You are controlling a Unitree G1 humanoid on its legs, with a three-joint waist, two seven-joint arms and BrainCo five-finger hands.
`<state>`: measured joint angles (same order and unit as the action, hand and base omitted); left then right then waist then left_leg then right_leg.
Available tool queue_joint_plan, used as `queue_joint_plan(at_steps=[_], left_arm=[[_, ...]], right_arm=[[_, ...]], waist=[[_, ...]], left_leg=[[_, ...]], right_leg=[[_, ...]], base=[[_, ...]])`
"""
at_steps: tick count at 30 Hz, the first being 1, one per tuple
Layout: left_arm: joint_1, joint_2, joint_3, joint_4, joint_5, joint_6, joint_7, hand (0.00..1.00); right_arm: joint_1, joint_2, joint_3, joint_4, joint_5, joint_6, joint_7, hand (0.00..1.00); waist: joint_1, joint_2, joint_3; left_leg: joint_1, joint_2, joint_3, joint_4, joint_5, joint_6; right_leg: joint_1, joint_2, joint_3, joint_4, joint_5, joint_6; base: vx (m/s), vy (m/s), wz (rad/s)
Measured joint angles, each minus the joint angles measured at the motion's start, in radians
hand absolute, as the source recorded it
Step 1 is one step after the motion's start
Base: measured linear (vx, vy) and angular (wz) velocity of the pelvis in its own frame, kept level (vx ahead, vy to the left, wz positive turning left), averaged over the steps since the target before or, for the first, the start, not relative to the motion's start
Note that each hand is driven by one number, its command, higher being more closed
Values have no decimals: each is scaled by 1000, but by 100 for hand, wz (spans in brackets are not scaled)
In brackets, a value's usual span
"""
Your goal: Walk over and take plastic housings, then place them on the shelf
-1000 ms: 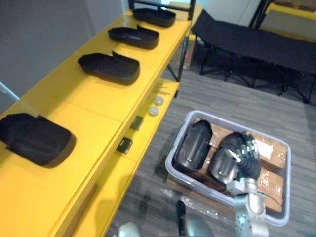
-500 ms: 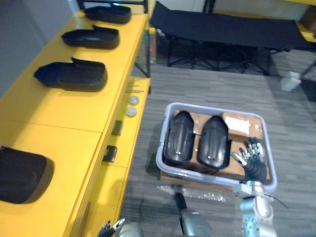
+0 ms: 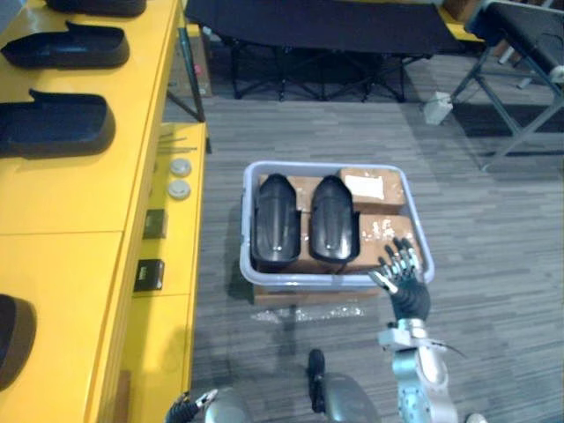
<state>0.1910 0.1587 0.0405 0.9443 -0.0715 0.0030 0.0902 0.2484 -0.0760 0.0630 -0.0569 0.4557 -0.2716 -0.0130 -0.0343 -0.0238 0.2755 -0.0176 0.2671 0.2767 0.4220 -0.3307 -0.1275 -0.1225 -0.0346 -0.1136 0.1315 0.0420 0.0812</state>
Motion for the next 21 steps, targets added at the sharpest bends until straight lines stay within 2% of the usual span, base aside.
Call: queue_joint_plan(at_steps=[4, 9, 11, 14, 15, 16, 19, 20, 21], left_arm=[[1, -21, 25, 22, -39, -25, 37, 0], [9, -39, 29, 18, -59, -49, 113, 0], [24, -50, 41, 1, -101, -61, 147, 0], [34, -73, 68, -34, -216, -62, 181, 0], [43, -77, 69, -39, -246, -62, 188, 0], [52, -78, 72, -39, -246, -61, 188, 0], [90, -88, 76, -33, -226, -46, 176, 0], [102, -92, 77, -34, -214, -44, 170, 0], [108, -94, 76, -35, -199, -44, 169, 0]], right_arm=[[-26, -39, 0, 81, -3, 12, -11, 0], [-25, -43, -2, 82, -9, -5, -23, 0], [-26, -41, -2, 83, 1, -33, -14, 0], [-26, -38, 3, 84, 1, -34, 18, 0], [-24, -35, 19, 84, 1, -27, 36, 0], [-22, -33, 29, 83, 2, -25, 42, 0], [-3, -21, 34, 69, 2, -6, 54, 0], [11, -15, 34, 65, 2, -2, 46, 0], [17, -15, 34, 65, 2, -1, 37, 0]], waist=[[-4, 5, -1], [-1, 14, -5], [6, 20, -14], [10, 26, -17], [23, 23, -18], [23, 21, -20], [45, 30, -18], [52, 29, -21], [53, 29, -21]], left_leg=[[18, -12, -6, -56, 54, -14], [42, -23, -24, -109, 80, -21], [59, -26, -31, -118, 81, -22], [55, -18, -56, -136, 84, -16], [52, -17, -62, -131, 82, -12], [51, -15, -66, -129, 79, -6], [25, -5, -66, -92, 93, 51], [6, -24, -55, -78, 94, 59], [5, -45, -54, -87, 87, 51]], right_leg=[[24, 16, 18, -108, 54, -8], [23, 8, -23, -160, 54, -12], [27, 8, -25, -158, 54, -12], [33, 2, -91, -145, 52, -20], [25, -5, -139, -122, 61, -36], [30, -4, -155, -126, 67, -44], [92, 8, -209, -204, 67, -44], [94, -13, -210, -213, 77, -50], [93, -23, -207, -212, 92, -51]], base=[[-52, -85, -19], [-71, -34, -28], [-57, -10, -22], [-26, -17, 9], [-46, -14, 26], [-42, -16, 29], [19, -30, 31], [16, 56, 35], [0, 123, 31]])
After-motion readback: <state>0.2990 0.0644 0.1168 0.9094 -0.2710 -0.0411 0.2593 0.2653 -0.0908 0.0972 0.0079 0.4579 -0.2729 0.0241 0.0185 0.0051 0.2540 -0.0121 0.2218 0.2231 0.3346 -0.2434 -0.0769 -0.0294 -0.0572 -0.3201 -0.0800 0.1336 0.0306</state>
